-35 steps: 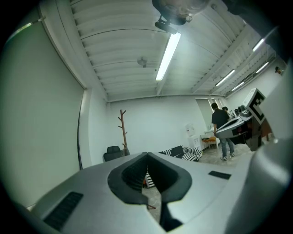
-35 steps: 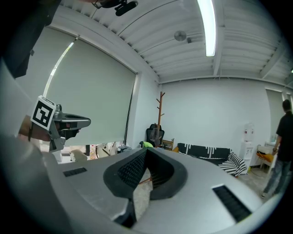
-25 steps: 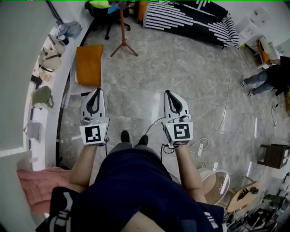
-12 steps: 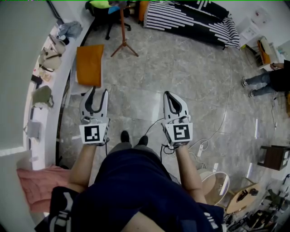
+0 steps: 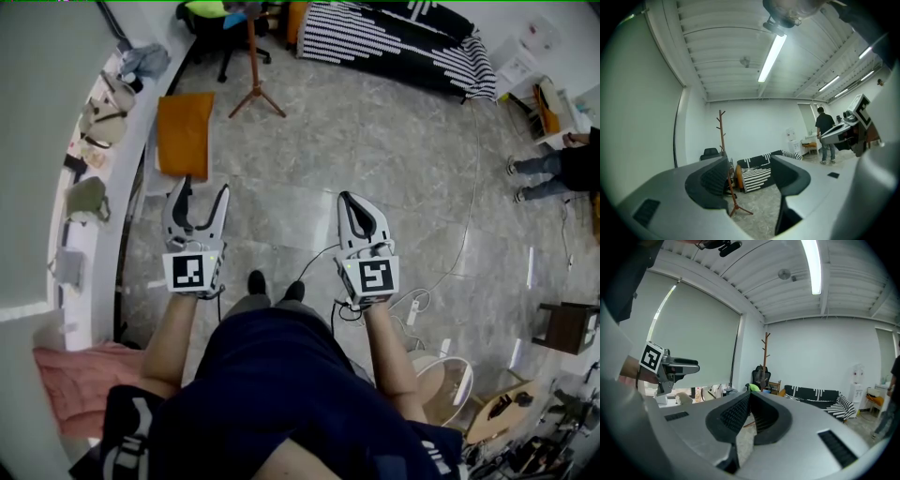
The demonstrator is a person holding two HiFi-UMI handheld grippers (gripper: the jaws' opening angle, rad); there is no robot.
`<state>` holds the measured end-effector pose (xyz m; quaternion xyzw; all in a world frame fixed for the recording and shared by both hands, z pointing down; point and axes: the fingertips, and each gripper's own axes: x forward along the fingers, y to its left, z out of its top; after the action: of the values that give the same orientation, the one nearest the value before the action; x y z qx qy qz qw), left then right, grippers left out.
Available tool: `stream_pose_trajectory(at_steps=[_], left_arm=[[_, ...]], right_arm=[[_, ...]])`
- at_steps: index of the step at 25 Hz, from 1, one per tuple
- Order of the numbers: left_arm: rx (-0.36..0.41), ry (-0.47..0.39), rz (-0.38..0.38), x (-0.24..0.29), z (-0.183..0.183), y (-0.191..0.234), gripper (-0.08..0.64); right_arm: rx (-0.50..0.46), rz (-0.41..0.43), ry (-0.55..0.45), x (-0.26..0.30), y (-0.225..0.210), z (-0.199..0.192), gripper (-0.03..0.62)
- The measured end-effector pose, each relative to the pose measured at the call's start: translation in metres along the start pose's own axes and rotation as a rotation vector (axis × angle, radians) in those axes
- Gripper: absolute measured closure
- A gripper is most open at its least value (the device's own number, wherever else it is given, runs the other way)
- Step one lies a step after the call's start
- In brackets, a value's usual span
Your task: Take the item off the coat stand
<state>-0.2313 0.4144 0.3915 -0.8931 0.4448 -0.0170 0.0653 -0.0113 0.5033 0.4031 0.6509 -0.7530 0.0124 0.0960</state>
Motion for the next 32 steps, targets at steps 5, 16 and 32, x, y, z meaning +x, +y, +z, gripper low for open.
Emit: stream_pose_trajectory(at_steps=[5,16,32], left_arm=[[-0.011,-0.015,-0.018,0.007,0.004,-0.013,0.238],[0.0,-0.002,0.0,0.035,0.003,-0.033,0.227],[0.014,-0.063,-0.017,0.222,-0.017,0.097,0.227]], right_arm=[[-0.004,0.009,-0.003,-0.008,-0.012,-0.005,0.572],[-0.005,0.099,-0.011,-0.017,-0.027,-0.018,0.572],[-0.012,0.077,-0.026,0.197,-0.059,0.016,0.572]])
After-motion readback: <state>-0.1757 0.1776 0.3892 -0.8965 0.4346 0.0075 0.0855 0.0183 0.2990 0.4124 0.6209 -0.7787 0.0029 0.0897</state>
